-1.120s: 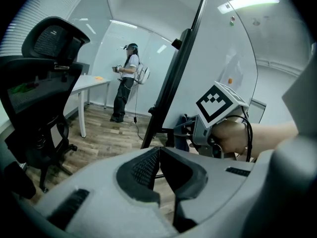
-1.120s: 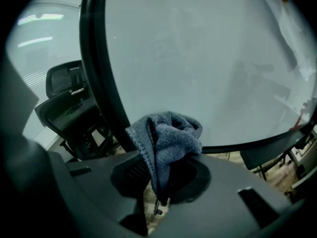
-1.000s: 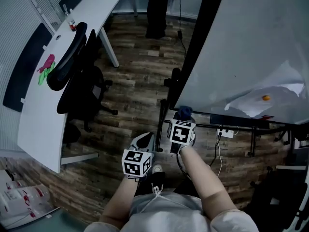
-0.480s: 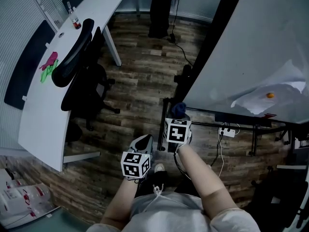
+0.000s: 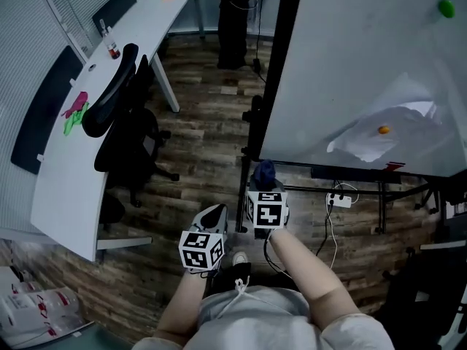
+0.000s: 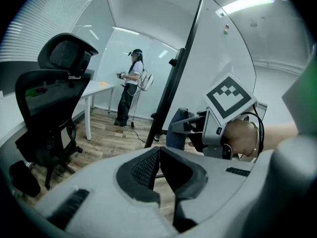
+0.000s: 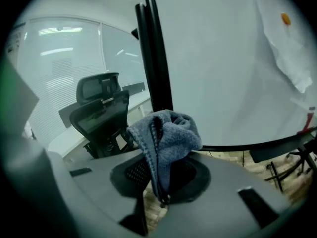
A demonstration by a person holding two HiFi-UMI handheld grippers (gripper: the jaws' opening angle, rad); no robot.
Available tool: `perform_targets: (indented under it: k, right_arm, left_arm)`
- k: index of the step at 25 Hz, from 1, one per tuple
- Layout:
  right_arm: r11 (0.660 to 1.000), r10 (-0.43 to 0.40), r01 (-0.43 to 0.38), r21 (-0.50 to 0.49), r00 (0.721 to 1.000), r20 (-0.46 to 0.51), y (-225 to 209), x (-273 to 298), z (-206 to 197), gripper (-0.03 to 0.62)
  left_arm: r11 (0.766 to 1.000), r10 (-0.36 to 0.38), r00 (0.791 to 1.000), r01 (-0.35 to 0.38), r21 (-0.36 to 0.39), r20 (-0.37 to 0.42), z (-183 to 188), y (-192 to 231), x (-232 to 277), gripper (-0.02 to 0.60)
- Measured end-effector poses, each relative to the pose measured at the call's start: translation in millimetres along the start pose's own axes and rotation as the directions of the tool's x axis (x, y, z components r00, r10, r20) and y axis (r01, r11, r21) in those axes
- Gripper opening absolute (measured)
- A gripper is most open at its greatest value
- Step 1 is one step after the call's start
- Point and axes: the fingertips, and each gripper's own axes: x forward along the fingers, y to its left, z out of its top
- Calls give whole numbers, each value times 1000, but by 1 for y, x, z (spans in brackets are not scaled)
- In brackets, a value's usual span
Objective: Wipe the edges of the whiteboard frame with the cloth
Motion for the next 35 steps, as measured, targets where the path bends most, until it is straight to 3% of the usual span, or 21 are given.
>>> perform_targets:
  k: [5, 10, 16, 23, 31, 35]
  right_arm:
    - [999, 43, -42, -19, 996, 74, -22, -47, 11, 69]
    - [988, 145, -133, -80, 972, 187, -40, -95, 35, 69]
    - [989, 106, -68, -128, 941, 321, -78, -155, 70, 69]
    - [984, 40, 44, -170, 886, 461, -110, -211, 106, 69]
    - [987, 15, 74, -141, 838, 545, -126, -242, 122, 69]
    - [988, 17, 69, -139, 841, 541, -126, -244, 122, 69]
  left_arm:
    - [999, -21, 999, 19, 43, 41, 25, -36, 3, 20]
    - [994, -74, 992, 65, 88, 106, 67, -82, 8, 20]
    - [970, -168, 962, 122, 209, 215, 131, -147, 4, 20]
    - [936, -248, 920, 146, 320, 305, 185, -195, -7, 20]
    - [921, -276, 900, 147, 361, 338, 199, -222, -11, 20]
    - [920, -274, 901, 144, 364, 336, 199, -225, -8, 20]
